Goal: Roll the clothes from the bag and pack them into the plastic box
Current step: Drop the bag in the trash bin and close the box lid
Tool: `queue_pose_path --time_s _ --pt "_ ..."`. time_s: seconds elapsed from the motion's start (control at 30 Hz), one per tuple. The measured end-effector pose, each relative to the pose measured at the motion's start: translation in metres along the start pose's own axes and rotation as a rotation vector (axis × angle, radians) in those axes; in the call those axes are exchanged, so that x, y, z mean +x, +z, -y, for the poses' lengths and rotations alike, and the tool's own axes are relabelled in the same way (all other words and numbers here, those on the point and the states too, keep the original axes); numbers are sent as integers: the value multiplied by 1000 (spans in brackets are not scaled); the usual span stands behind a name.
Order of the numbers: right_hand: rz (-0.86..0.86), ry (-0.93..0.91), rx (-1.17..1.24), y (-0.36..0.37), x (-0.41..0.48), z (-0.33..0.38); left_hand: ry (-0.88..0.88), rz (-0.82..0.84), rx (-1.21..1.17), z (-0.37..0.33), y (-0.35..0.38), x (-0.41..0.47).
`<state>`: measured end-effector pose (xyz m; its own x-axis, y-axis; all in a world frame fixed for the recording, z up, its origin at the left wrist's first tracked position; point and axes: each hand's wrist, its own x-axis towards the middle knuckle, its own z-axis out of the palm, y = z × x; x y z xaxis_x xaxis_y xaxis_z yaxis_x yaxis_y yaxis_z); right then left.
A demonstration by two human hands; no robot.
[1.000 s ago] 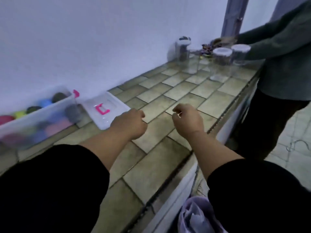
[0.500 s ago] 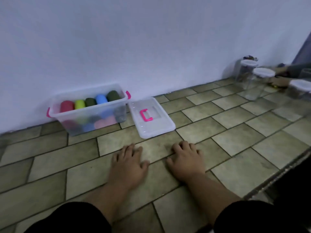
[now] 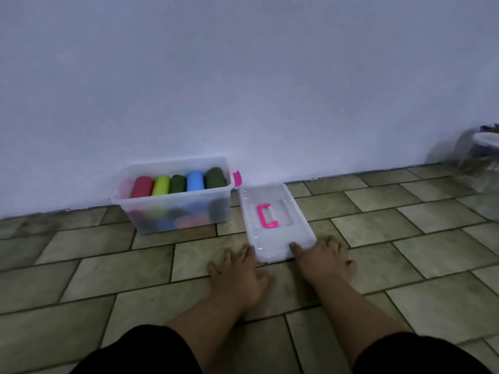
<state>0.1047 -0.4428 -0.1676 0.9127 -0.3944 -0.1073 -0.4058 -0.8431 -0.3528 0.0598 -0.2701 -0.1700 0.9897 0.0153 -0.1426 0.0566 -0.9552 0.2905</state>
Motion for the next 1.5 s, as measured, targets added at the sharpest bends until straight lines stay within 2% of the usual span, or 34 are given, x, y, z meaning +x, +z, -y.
queue_pose_path --time_s 0.1,0.2,0.27,0.33,0.4,0.47,0.57,0.63,0.7,0.73,0.8,0.87,0.93,1.03,1.23,1.4,1.5 --pt "-96 40 147 -1 9 9 -6 -11 30 0 10 -1" --pt "-209 1 679 -23 13 20 43 -48 100 5 20 -1" --pt "-351 -100 920 -56 14 32 54 -31 96 7 24 2" --pt "-530 -302 950 -99 11 49 61 8 46 10 24 2" --pt "-641 -531 872 -147 4 68 50 21 -74 15 13 3" --pt "-697 -672 854 -192 -6 88 10 -92 -365 24 -13 4" --pt "-588 -740 1051 -231 -17 126 -121 -447 -922 52 -82 5" --pt "-378 -693 1153 -228 -11 155 -151 -680 -1152 82 -134 4" --pt "-109 -581 1188 -206 -1 184 -166 -769 -1346 113 -176 6" --pt "1 -516 1180 -189 5 196 -174 -765 -1345 126 -190 8" --pt "130 -403 1114 -153 17 215 -242 -753 -1137 154 -203 17" --pt "182 -340 1016 -122 28 229 -353 -771 -887 179 -204 28" --pt "215 -314 908 -98 41 241 -399 -721 -756 193 -202 39" --pt "180 -344 686 -71 55 253 -422 -671 -644 202 -197 60" --pt "142 -363 480 -46 73 264 -503 -585 -479 219 -197 91" --pt "180 -292 503 -45 85 268 -510 -426 -392 226 -205 114" --pt "179 -310 460 -45 89 269 -545 -378 -376 229 -204 124"
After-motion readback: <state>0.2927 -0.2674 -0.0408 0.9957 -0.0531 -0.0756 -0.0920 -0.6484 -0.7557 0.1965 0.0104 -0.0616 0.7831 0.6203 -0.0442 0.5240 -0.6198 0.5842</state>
